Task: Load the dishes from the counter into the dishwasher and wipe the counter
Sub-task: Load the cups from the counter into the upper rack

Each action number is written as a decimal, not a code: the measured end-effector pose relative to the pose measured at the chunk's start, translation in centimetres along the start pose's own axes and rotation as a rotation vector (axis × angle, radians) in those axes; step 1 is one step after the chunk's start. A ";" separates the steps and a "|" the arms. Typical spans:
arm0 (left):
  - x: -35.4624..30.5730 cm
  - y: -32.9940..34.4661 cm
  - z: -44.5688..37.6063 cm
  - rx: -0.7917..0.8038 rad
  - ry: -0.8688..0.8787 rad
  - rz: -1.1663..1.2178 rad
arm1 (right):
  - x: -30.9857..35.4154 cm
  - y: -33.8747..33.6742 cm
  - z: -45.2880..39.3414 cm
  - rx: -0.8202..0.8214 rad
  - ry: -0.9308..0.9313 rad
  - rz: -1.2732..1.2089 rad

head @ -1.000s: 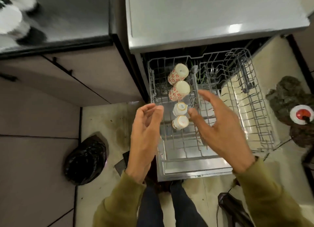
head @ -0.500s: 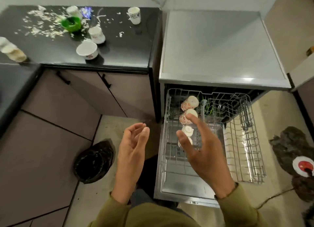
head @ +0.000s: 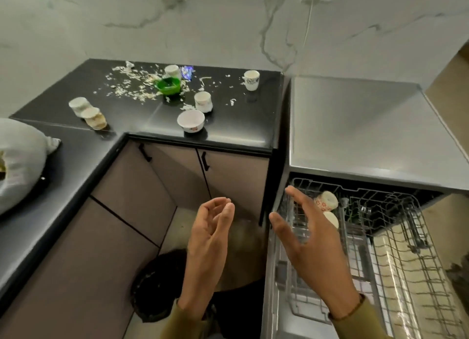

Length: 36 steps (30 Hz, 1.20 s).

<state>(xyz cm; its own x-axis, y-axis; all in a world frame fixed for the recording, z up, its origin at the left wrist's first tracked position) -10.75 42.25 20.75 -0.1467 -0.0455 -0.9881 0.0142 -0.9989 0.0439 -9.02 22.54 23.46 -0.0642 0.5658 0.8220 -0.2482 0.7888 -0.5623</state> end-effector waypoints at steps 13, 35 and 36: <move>-3.4 -16.2 -4.8 -0.029 0.073 -0.177 | 8.7 10.0 -7.9 -0.037 0.007 -0.013; -2.1 -22.8 -11.2 -0.158 0.007 -0.136 | 10.4 14.2 -18.7 0.085 -0.038 -0.060; -2.3 -22.8 -12.0 -0.170 0.010 -0.134 | 10.4 14.0 -19.8 0.090 -0.051 -0.062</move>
<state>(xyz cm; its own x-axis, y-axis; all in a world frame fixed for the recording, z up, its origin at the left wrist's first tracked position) 1.18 65.21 20.27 -0.1490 0.0880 -0.9849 0.1621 -0.9804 -0.1122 5.94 44.23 22.35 -0.0951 0.5019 0.8597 -0.3387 0.7957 -0.5021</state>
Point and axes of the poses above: each hand's wrist, its own z-axis away from the middle knuckle, its own y-axis out of the palm, x = y × z, the point moved 10 cm from there along -z, towards the middle knuckle, and after that the axes turned 15 degrees about x, right-handed, at the moved point
